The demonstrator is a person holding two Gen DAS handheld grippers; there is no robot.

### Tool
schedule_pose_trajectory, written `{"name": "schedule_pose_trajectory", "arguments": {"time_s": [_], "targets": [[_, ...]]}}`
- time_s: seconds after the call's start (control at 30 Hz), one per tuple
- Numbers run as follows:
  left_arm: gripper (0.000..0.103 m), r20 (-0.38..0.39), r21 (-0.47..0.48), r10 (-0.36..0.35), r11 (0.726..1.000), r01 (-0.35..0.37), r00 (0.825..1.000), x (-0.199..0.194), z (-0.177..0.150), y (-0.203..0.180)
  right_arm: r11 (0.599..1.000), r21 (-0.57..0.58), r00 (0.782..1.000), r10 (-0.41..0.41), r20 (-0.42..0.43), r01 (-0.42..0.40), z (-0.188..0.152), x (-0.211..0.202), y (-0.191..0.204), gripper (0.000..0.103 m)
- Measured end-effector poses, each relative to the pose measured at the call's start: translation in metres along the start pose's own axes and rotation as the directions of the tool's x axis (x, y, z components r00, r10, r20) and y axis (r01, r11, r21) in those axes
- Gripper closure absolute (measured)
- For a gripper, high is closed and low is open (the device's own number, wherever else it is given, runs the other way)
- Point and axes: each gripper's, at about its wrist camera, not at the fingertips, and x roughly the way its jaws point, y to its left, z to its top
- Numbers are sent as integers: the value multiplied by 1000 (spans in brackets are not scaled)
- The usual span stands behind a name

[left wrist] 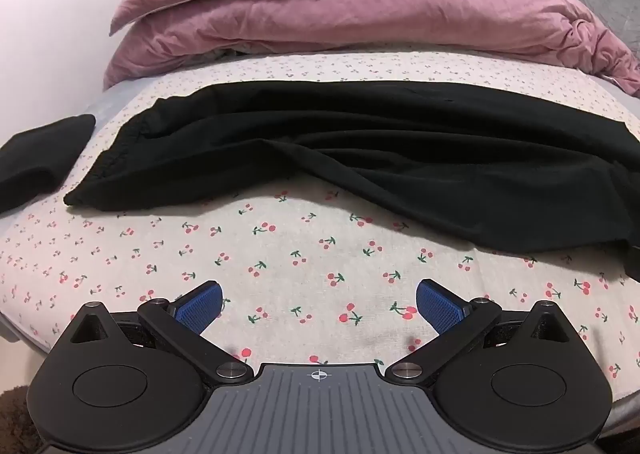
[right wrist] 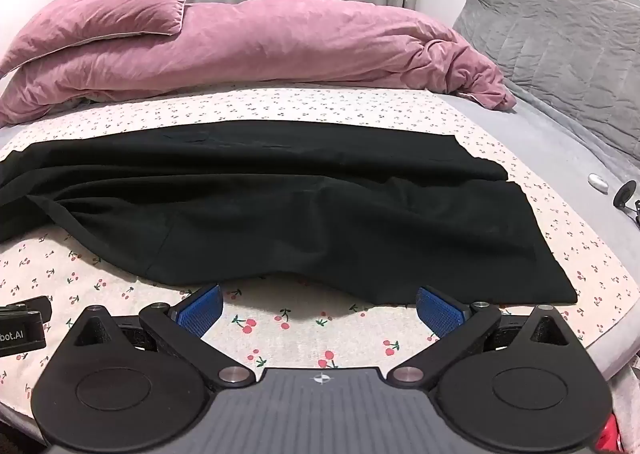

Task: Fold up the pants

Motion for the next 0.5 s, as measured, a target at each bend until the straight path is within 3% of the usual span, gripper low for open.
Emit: {"name": "schedule_pose_trajectory", "arguments": {"time_s": [0.1,0.13,0.5], "targets": [[0,7,-6,0,1000,0,1000,0,0,1,1000,-7,1000,-3,6,3,1,-6,4,0],[0,-33,-4,-11,1000,11,999,6,4,1,1000,2,1000,8,-1,-8,2,-6,2,0],[0,-1,9,-27,1000,27,1000,-2,-2,0,1000,-2,1000,7,-4,-7,-1,1,4,0]]}}
